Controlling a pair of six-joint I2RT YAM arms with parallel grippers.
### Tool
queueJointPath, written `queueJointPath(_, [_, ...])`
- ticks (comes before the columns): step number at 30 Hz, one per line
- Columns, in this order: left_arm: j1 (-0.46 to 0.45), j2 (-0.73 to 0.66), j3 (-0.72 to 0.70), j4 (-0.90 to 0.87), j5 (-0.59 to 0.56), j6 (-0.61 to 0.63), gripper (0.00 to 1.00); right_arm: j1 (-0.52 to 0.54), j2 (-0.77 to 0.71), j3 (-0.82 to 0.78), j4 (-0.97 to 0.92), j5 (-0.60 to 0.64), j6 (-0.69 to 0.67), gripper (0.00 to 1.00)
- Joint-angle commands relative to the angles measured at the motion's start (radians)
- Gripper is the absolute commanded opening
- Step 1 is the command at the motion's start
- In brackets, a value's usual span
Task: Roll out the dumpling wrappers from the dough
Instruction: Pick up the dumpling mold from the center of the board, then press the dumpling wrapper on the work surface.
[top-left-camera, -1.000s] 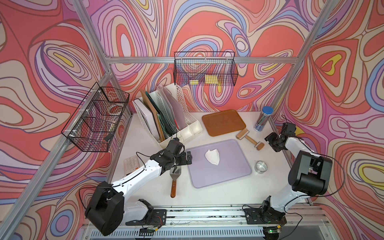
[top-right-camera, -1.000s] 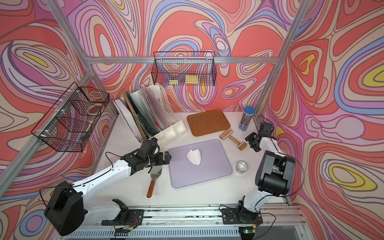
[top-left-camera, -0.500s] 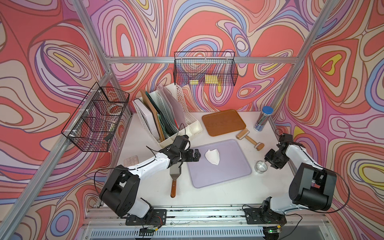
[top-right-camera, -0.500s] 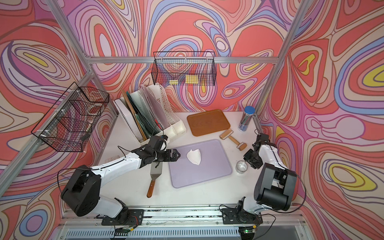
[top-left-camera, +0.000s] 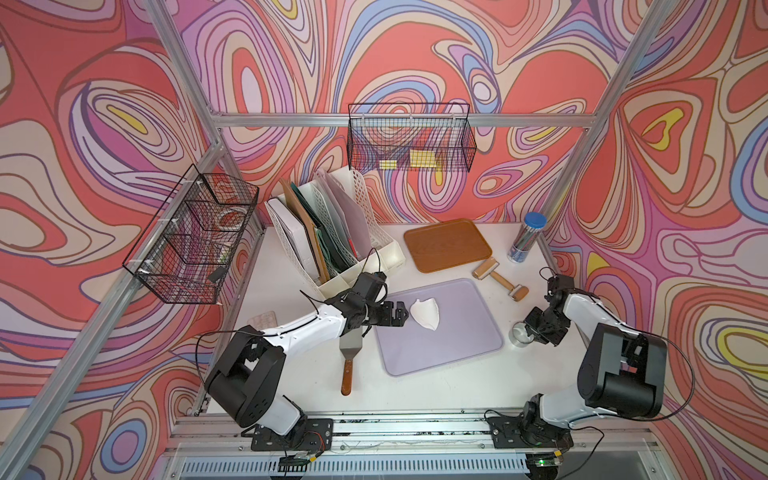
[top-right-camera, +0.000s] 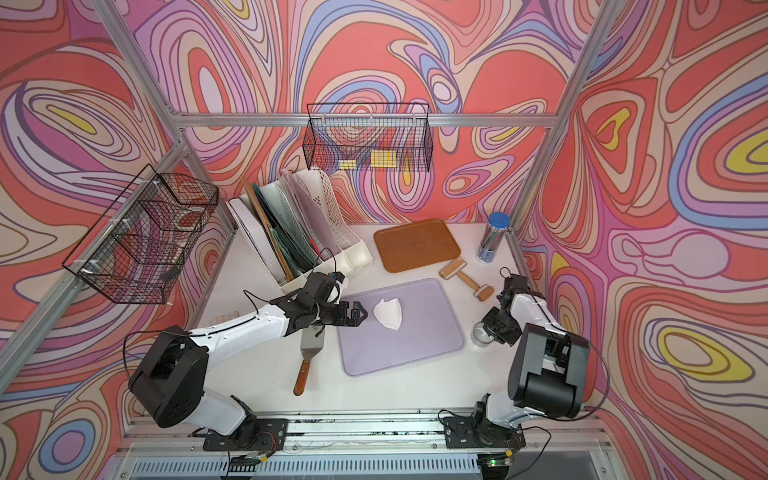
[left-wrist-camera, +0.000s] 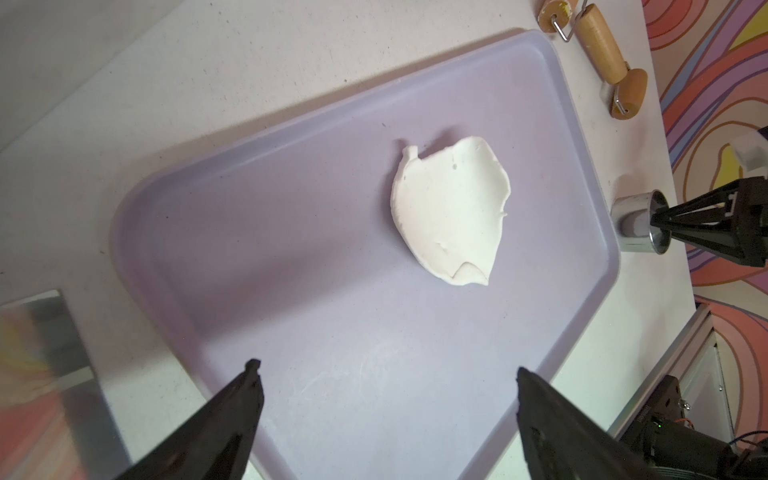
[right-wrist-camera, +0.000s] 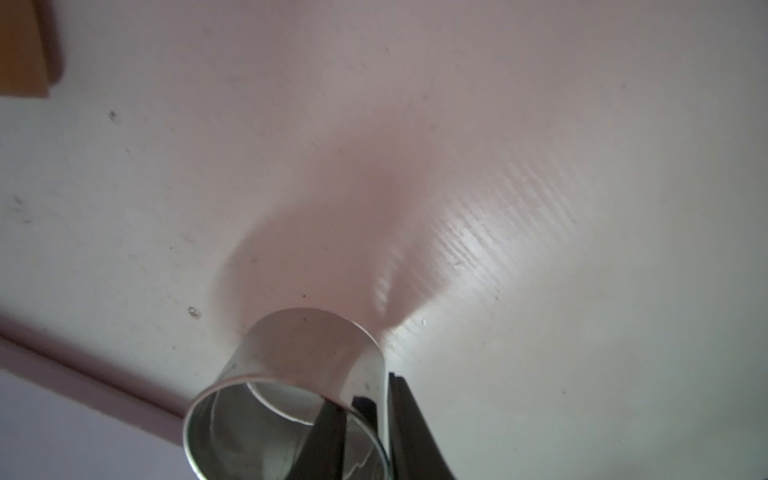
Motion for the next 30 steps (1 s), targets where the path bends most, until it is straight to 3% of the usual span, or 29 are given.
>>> queueJointPath(1, [-0.007,0.016,0.025,-0.001,0.01,0.016,1.0,0.005,0.001,-0.005,0.029,0.025,-0.006,0.11])
queueJointPath(5, [-0.007,0.011,0.027,-0.005,0.002,0.004,1.0,0.054,-0.024,0.027,-0.004,0.076,-0.013,0.0])
queueJointPath(9, [0.0,-0.002,0.032,-0.016,-0.014,-0.021,1.0,0.177,-0.053,0.12,-0.097,0.15,-0.003,0.0])
queueJointPath(14, [0.029,-0.023,0.034,-0.029,-0.017,-0.056,1.0,0.471,-0.033,0.354,-0.248,0.162,0.001,0.0])
queueJointPath(19, [0.032,-0.008,0.063,-0.054,-0.03,-0.063,0.99,0.778,0.17,0.592,-0.349,0.158,0.014,0.0])
queueJointPath(21, [0.032,0.0,0.068,-0.061,-0.031,-0.076,0.99,0.845,0.229,0.648,-0.33,0.138,0.015,0.0])
queueJointPath(30, [0.059,0.017,0.081,-0.084,-0.011,-0.146,0.98,0.916,0.384,0.693,-0.215,0.04,-0.002,0.0])
